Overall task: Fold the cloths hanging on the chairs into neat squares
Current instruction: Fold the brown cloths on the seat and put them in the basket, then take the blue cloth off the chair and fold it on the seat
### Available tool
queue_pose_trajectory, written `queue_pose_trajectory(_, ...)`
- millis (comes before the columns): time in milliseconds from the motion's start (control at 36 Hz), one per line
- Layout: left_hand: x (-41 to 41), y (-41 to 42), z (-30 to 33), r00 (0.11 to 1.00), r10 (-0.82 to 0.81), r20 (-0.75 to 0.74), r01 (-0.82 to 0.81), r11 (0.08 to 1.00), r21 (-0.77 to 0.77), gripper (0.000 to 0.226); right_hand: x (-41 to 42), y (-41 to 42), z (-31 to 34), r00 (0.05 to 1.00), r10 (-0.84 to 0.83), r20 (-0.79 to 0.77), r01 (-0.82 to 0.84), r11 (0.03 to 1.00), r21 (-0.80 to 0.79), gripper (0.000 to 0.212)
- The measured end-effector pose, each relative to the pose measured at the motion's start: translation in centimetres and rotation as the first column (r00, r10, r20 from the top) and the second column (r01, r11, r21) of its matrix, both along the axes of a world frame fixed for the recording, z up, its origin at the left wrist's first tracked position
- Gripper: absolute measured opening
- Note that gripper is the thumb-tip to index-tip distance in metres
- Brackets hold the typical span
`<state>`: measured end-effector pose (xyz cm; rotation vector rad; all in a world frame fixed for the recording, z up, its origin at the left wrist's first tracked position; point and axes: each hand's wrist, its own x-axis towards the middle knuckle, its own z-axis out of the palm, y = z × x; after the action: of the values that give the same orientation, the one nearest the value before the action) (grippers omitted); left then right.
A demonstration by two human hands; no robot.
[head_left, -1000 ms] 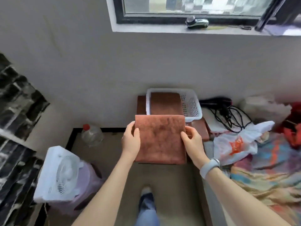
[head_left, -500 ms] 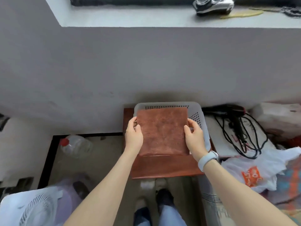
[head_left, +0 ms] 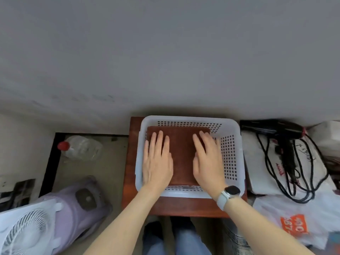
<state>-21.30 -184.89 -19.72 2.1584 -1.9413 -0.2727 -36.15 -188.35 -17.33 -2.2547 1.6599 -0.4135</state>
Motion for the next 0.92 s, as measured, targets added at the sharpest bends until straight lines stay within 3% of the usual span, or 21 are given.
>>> queue_pose_trajectory(56,0.1,-0.7,-0.8,0.999,0.022,0.046,-0.026,0.996,0.086,0.051,0.8,-0.6,-1.0,0.982,0.127,-0.14,-0.124,0.992,0.035,0.052)
queue_pose_trajectory(194,0.7,-1.3,-2.9,0.998,0.042,0.048,-0.048,0.991,0.128,0.056,1.6,-1.7,-4.0,0.949,0.183,-0.258,-0.145,0.976,0.16,0.055)
queue_pose_trajectory(500,0.6,-1.8,-3.8,0.989,0.047,0.138,-0.068,0.986,0.152,0.059,1.5,-2.0,-5.7,0.947,0.207,-0.244,-0.155,0.964,0.215,0.058)
queue_pose_trajectory(611,0.7,-2.3,-2.3,0.987,0.021,0.161,-0.056,0.974,0.219,0.057,1.4,-2.5,-3.9,0.957,0.214,-0.194,-0.162,0.954,0.253,0.058)
queue_pose_trajectory(722,1.6,-2.5,0.5,0.998,0.027,0.063,-0.037,0.985,0.169,0.045,2.0,-3.0,-0.8,0.99,0.126,-0.064,-0.108,0.967,0.23,0.051)
queue_pose_trajectory(806,2.7,-1.3,3.6,0.989,0.137,-0.053,-0.131,0.987,0.098,0.046,3.3,-2.6,1.5,0.996,0.084,-0.006,-0.081,0.982,0.171,0.038)
queue_pose_trajectory(917,5.3,2.5,7.2,0.937,0.304,-0.174,-0.296,0.952,0.072,0.045,6.1,-0.7,4.8,0.97,0.212,0.123,-0.233,0.952,0.198,0.033)
